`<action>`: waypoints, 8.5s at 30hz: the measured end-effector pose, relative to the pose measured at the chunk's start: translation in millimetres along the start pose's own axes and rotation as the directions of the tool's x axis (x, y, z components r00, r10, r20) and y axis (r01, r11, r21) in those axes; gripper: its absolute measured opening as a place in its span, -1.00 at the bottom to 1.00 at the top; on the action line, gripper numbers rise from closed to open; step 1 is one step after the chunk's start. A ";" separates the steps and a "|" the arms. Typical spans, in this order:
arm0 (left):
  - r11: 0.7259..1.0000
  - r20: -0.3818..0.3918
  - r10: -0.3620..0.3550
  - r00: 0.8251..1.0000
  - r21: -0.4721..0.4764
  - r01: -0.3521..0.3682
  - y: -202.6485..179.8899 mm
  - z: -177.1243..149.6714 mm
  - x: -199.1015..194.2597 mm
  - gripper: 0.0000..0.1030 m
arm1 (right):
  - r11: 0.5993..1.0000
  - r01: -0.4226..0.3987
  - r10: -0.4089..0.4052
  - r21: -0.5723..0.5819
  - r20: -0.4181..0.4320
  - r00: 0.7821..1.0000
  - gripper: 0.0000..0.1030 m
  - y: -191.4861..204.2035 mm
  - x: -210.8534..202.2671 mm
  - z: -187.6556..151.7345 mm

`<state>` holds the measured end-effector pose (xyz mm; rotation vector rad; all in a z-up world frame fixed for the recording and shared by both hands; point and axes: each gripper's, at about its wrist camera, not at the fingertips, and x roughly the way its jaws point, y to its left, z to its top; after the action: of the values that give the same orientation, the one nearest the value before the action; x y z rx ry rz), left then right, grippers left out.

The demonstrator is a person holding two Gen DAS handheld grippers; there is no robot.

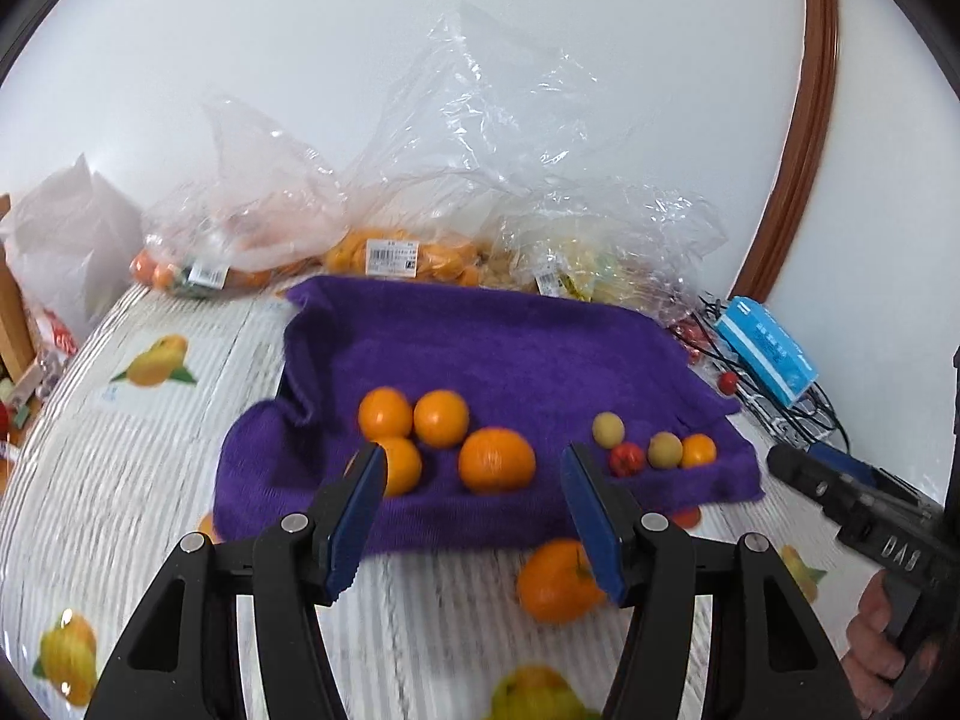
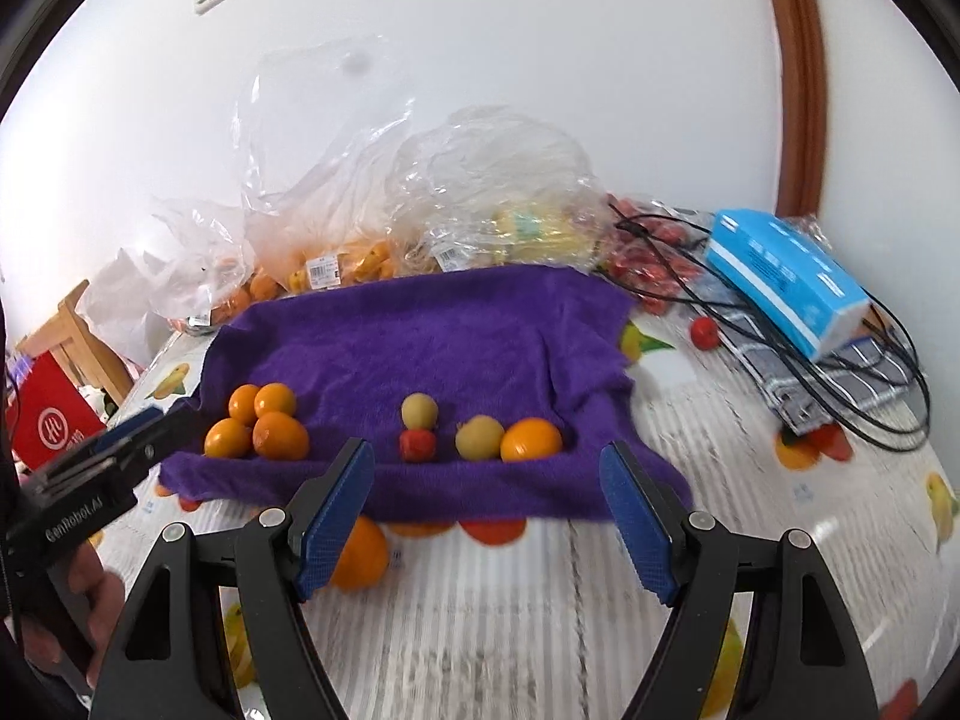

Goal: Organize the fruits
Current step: 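Withdraw both open tools off the towel toward the two tangerines on the cloth, then close the right tool on a tangerine while the left tool approaches another tangerine, then close the left tool on the leafy tangerine while the right tool holds its tangerine, then carry the tangerine onto the towel while the left tool carries its tangerine there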

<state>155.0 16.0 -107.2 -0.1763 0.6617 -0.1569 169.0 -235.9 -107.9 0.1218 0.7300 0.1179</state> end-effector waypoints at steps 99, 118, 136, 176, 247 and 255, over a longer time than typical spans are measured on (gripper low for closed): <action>0.999 -0.178 -0.014 0.984 -0.046 0.006 74.5 -44.6 -11.1 0.17 | 0.983 -0.030 -0.005 -0.179 -0.193 0.981 0.02 72.2 64.5 -58.3; 0.999 -0.260 -0.024 0.965 0.026 0.032 36.9 -62.4 0.6 0.17 | 0.993 -0.018 0.002 -0.113 -0.145 0.989 -0.17 26.9 31.6 -67.6; 0.989 -0.245 0.041 0.969 0.145 -0.005 -15.3 -74.4 14.3 0.36 | 0.999 0.022 -0.029 -0.047 -0.163 0.986 -0.17 -25.2 12.2 -84.6; 0.991 -0.184 -0.046 0.982 0.117 0.069 -47.3 -41.1 54.2 -0.17 | 0.999 0.030 -0.033 -0.019 -0.159 0.987 -0.13 -29.6 15.1 -84.7; 0.999 0.006 -0.037 0.999 0.012 0.037 -5.0 49.2 22.0 -0.17 | 0.998 -0.026 0.029 -0.051 0.058 0.998 -0.17 8.9 6.4 32.9; 0.999 0.028 -0.035 0.999 -0.012 0.036 -5.9 63.8 54.1 -0.17 | 0.996 -0.054 0.059 -0.069 0.079 0.995 -0.17 20.2 34.6 64.3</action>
<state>236.3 6.6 -88.7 -0.2017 0.6324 -0.1844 236.3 -215.3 -80.0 0.0832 0.6417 0.1902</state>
